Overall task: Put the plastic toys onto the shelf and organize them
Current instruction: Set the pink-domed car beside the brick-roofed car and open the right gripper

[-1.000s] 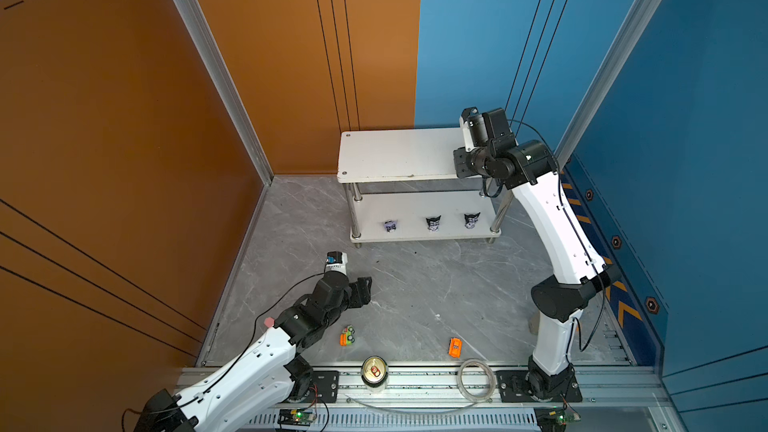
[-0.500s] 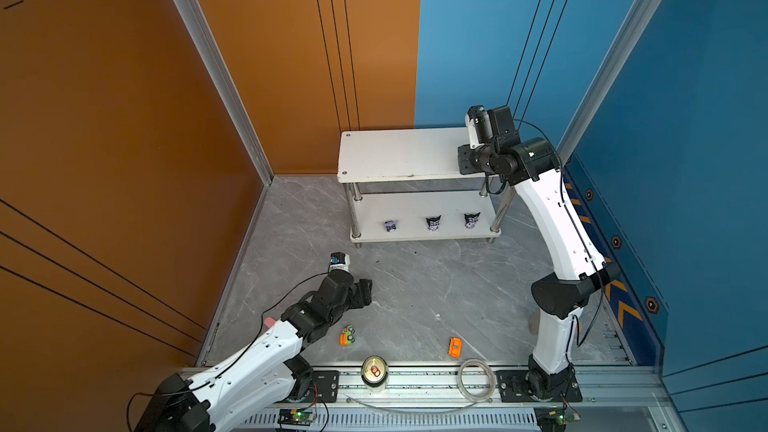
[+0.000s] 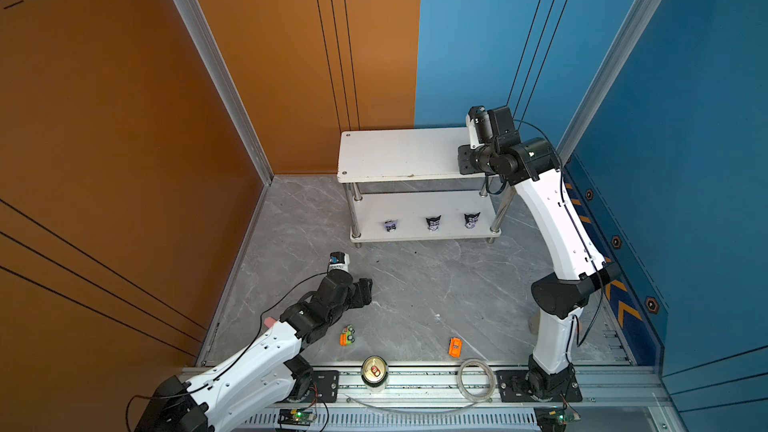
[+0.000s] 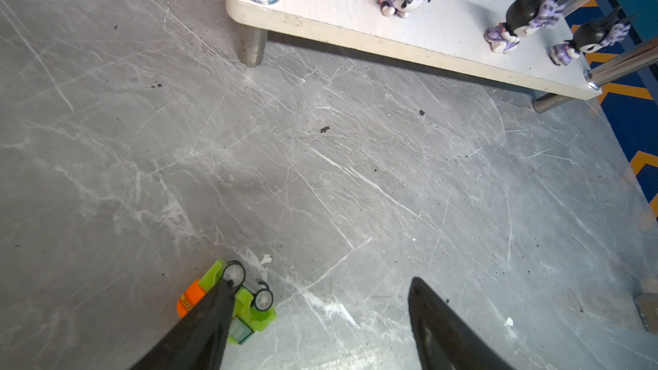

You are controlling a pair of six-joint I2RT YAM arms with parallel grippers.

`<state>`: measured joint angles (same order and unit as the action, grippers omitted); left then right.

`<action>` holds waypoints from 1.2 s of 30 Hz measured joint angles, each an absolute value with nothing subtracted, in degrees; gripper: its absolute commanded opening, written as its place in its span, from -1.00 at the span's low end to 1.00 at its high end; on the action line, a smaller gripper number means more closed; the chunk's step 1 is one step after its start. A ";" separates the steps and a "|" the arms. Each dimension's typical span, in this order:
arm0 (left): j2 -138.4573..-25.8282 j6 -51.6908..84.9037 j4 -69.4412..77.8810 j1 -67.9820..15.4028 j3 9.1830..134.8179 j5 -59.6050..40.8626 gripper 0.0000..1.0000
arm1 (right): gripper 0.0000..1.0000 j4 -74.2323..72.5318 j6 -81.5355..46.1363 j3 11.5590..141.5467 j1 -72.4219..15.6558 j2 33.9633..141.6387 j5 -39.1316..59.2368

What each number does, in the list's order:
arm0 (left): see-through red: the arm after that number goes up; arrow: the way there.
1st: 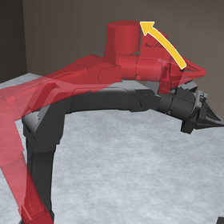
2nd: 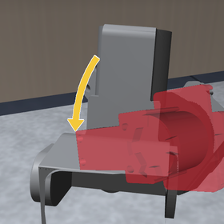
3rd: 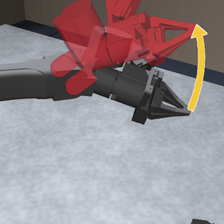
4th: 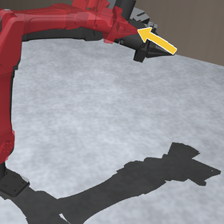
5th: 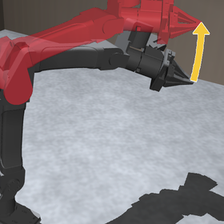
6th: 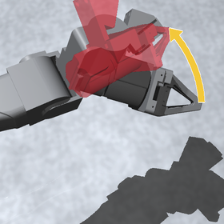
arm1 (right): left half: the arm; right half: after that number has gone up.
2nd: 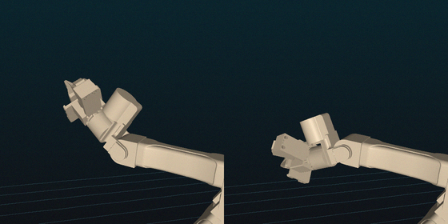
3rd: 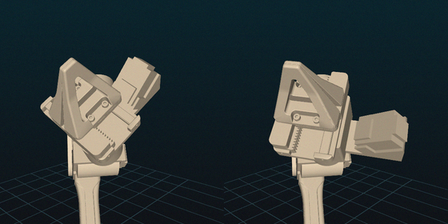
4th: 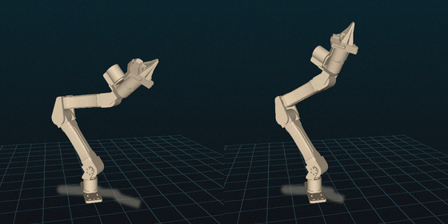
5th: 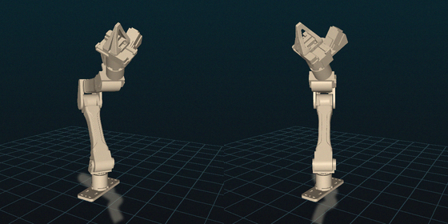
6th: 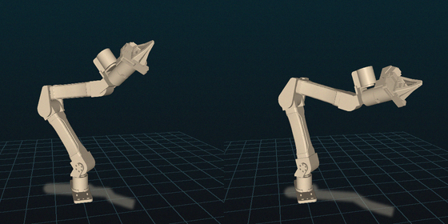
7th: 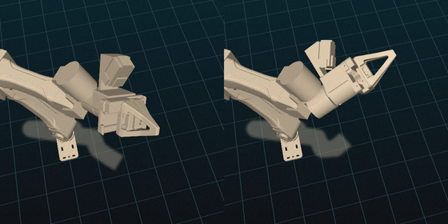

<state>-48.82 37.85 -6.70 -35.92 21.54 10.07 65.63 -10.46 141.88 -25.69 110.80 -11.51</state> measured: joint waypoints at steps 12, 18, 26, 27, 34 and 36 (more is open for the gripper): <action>-47.31 38.00 -6.72 -35.88 21.54 10.07 0.57 | -0.45 65.41 -13.87 141.67 -25.91 110.78 -12.03; -47.31 38.00 -6.70 -35.88 21.54 10.04 0.57 | -0.47 64.75 -14.92 140.70 -26.63 110.13 -13.74; -46.52 37.98 -6.98 -35.88 21.54 10.02 0.58 | -0.40 64.73 -15.90 140.55 -26.81 110.04 -14.15; -46.28 37.98 -7.09 -35.88 21.54 10.02 0.58 | -0.38 64.77 -15.99 140.51 -26.92 110.04 -14.17; -45.41 37.95 -7.42 -35.88 21.54 10.04 0.58 | -0.18 65.23 -16.49 140.27 -27.42 109.71 -14.11; -45.23 37.89 -7.79 -35.88 21.56 10.04 0.58 | -0.15 65.65 -16.45 140.03 -27.51 109.03 -14.09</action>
